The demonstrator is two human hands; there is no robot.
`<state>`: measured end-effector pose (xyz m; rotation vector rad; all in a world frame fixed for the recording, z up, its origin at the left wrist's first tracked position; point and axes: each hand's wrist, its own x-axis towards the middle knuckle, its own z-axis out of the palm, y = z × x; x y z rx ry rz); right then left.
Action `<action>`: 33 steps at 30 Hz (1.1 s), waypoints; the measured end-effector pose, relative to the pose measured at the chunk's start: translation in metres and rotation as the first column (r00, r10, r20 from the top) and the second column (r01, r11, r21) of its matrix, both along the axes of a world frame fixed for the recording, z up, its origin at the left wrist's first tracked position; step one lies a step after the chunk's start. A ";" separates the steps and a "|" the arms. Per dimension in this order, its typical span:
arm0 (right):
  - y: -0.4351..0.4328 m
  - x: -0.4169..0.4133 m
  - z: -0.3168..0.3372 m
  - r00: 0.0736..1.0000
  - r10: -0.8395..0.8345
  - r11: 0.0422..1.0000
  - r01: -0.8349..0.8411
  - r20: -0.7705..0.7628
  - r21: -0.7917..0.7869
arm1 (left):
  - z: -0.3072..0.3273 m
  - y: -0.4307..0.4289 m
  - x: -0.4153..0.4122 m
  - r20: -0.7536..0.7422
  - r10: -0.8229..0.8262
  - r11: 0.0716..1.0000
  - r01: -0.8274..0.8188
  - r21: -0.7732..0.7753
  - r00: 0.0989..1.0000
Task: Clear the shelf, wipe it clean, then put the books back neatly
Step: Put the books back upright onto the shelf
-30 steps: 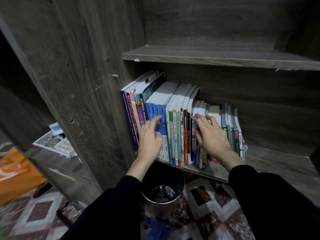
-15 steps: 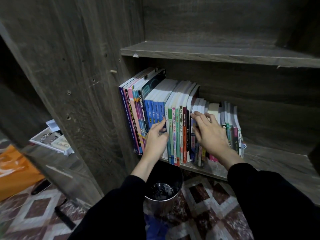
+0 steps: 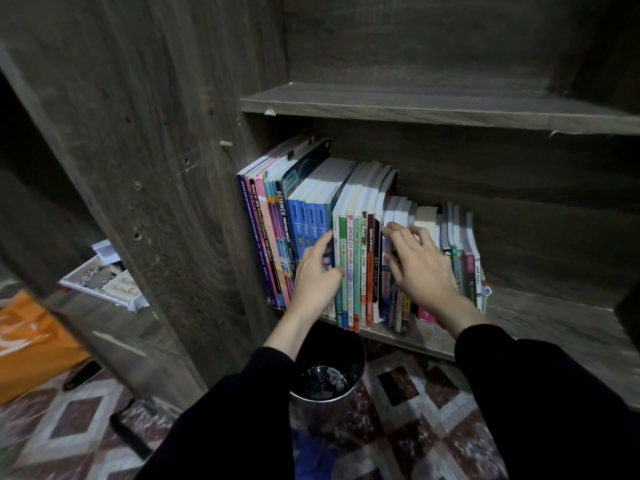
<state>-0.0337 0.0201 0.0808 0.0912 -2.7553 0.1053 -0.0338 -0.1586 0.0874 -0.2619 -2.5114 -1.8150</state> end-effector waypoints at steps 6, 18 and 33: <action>0.000 0.000 0.000 1.000 -0.003 1.000 0.003 -0.002 -0.003 | 0.000 0.006 0.009 -0.062 0.038 0.998 -0.041 -0.054 0.997; 0.000 -0.003 -0.002 1.000 0.006 1.000 -0.006 -0.011 -0.007 | 0.016 0.000 0.005 -0.335 0.046 0.959 -0.136 -0.249 0.941; 0.001 -0.001 -0.001 1.000 0.018 1.000 -0.018 -0.026 -0.002 | 0.024 -0.007 -0.009 -0.299 0.000 0.904 -0.129 -0.409 0.954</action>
